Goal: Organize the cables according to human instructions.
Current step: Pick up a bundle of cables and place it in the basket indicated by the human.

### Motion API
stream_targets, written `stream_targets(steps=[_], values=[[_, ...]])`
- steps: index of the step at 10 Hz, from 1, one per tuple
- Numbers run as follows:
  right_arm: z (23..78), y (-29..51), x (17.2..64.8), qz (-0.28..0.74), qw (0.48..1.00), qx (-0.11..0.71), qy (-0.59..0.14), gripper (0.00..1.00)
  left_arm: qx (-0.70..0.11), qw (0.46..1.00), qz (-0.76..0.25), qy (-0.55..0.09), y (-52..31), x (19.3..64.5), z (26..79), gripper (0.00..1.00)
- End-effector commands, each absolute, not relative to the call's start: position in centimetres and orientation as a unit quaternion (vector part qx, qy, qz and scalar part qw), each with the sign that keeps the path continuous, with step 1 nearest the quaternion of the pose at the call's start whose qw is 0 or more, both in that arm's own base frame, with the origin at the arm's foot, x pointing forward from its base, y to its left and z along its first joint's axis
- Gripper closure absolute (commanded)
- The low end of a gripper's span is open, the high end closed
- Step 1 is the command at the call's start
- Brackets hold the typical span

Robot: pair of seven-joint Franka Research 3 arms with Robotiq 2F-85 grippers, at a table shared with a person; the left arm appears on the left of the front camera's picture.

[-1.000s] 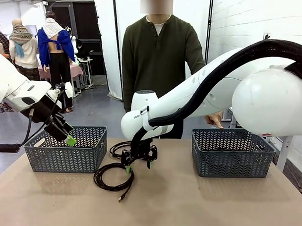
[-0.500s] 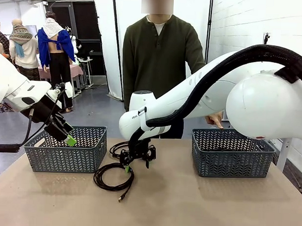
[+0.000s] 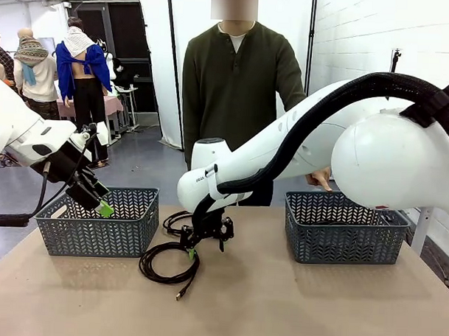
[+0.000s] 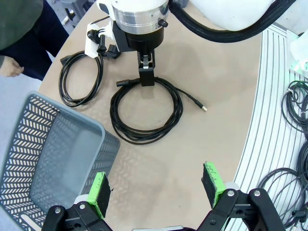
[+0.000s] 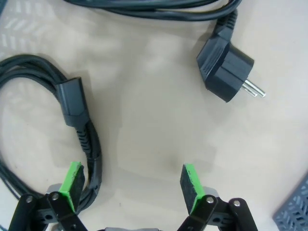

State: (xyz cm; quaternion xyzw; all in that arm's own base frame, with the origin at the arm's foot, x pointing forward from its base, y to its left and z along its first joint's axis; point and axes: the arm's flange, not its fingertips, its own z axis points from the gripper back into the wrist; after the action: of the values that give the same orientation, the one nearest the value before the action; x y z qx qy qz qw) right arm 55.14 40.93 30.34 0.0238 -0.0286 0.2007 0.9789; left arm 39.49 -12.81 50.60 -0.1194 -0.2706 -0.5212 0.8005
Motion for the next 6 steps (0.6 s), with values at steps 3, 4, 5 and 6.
stream_targets(steps=[3, 4, 5, 6], values=[[30.03, 42.04, 56.01, 0.196, 0.980, -0.001, -0.033, 0.00, -0.129, 0.794, -0.527, -0.274, -12.45, 39.75, 50.51, 0.00], [29.95, 42.13, 56.00, 0.197, 0.980, -0.003, -0.033, 0.00, -0.129, 0.794, -0.527, -0.274, -12.45, 39.75, 50.51, 0.00], [29.90, 42.23, 56.09, 0.197, 0.980, -0.002, -0.028, 0.00, -0.129, 0.794, -0.527, -0.274, -12.45, 39.75, 50.51, 0.00], [29.80, 42.30, 56.13, 0.196, 0.980, -0.004, -0.023, 0.00, -0.129, 0.794, -0.527, -0.274, -12.45, 39.75, 50.51, 0.00]])
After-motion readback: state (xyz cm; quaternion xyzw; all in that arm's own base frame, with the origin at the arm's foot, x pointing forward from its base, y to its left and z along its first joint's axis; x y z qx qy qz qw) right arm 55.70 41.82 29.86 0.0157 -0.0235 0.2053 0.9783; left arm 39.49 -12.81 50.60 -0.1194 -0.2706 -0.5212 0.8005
